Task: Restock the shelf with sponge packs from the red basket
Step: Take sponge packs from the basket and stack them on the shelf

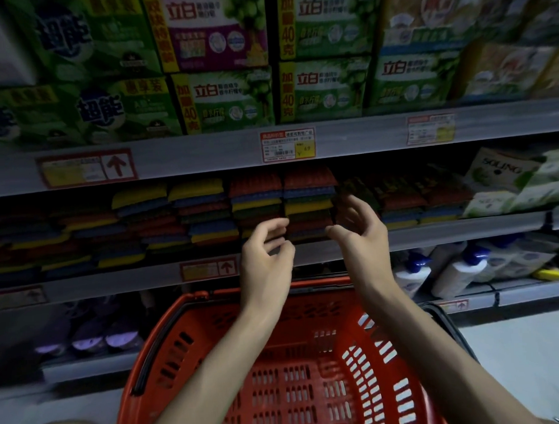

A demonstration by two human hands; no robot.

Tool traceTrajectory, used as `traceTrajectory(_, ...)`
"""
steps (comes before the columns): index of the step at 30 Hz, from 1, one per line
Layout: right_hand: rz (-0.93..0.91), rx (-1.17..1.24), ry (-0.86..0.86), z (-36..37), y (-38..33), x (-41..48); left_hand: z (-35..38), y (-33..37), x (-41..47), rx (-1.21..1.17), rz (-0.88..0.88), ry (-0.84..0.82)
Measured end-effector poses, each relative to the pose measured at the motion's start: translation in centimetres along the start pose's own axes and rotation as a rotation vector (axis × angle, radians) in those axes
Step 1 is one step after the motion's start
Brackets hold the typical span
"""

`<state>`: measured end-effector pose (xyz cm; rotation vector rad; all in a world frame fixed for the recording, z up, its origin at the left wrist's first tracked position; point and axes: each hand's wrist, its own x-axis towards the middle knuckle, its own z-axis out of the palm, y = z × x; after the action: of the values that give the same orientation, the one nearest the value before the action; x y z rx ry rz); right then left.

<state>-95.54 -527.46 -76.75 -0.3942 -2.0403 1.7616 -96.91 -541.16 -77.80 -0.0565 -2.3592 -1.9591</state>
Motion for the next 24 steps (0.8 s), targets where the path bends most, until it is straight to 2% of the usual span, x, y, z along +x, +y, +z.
traceTrajectory(5, -0.023, -0.071, -0.013, -0.8, 0.2, -1.5, -3.2, -0.2, -1.9, 0.064, 0.068, -0.021)
traceTrajectory(11, -0.041, -0.28, -0.139, -1.9, 1.5, -4.3, -7.7, -0.9, -4.9, 0.237, 0.145, -0.06)
traceTrajectory(16, -0.159, -0.703, -0.29, -2.9, 3.4, -6.5, -11.2, -2.4, -6.6, 0.512, 0.256, -0.08)
traceTrajectory(21, -0.183, -0.83, -0.407, -2.3, 4.9, -7.2, -13.4, -5.2, -7.2, 0.983, 0.284, -0.074)
traceTrajectory(24, -0.153, -0.942, -0.472, -1.4, 5.8, -7.1, -14.2, -7.3, -7.5, 1.172, 0.302, -0.091)
